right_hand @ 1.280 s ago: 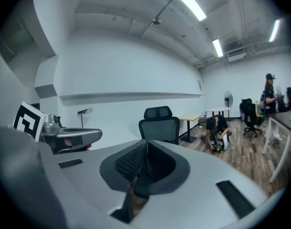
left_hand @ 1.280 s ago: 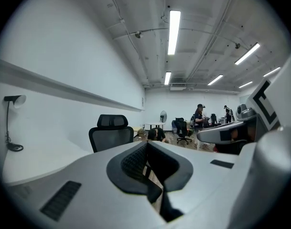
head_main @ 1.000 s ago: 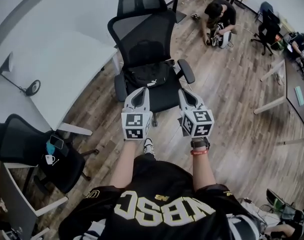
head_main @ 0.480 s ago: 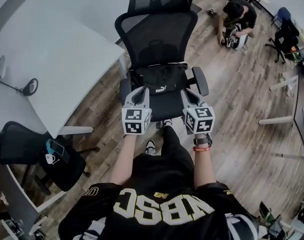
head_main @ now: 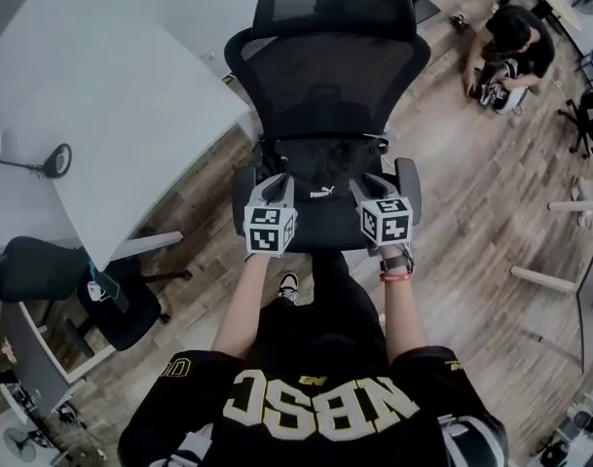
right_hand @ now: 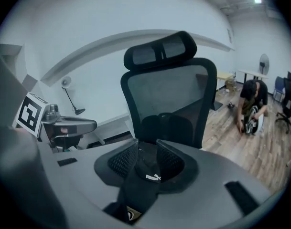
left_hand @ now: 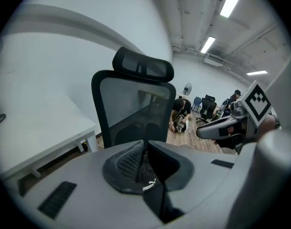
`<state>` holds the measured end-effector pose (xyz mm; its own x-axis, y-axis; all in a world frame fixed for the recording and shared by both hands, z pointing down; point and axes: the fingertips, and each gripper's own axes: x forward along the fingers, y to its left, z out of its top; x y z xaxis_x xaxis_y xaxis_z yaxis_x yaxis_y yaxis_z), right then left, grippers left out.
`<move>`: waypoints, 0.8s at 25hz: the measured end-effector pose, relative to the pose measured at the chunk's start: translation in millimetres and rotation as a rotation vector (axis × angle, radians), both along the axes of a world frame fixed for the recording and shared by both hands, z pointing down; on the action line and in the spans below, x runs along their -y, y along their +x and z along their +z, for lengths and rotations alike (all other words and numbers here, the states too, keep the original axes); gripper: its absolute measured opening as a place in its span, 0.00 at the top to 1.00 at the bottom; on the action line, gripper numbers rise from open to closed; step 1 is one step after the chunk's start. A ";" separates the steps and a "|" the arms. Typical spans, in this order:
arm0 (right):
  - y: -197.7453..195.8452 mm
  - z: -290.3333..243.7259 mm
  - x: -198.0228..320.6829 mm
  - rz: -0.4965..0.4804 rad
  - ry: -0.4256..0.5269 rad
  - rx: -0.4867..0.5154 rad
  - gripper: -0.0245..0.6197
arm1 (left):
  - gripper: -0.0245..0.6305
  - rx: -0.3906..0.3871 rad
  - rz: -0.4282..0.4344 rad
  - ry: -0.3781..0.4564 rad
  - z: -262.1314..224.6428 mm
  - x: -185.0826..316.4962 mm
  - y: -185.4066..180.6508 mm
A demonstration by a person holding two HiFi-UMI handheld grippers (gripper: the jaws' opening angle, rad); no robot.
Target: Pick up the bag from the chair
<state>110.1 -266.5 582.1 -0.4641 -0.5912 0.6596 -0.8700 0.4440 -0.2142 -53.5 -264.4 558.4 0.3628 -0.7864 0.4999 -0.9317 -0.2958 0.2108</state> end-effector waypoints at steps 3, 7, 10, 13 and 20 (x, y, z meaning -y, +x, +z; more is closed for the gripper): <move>1.5 37.0 24.0 -0.038 -0.076 -0.013 0.75 | 0.94 0.006 -0.034 -0.068 33.9 23.1 -5.6; 11.9 85.1 40.4 -0.069 -0.171 -0.035 0.71 | 0.91 0.025 -0.065 -0.161 82.1 39.3 -8.0; 23.9 118.6 57.0 -0.079 -0.220 -0.044 0.70 | 0.76 0.031 -0.068 -0.231 120.0 52.2 -3.7; 31.6 150.8 72.7 -0.086 -0.248 -0.058 0.68 | 0.69 0.031 -0.042 -0.290 154.7 63.2 2.5; 38.5 228.6 98.5 -0.116 -0.269 -0.041 0.59 | 0.52 0.063 -0.033 -0.414 233.8 80.0 -0.9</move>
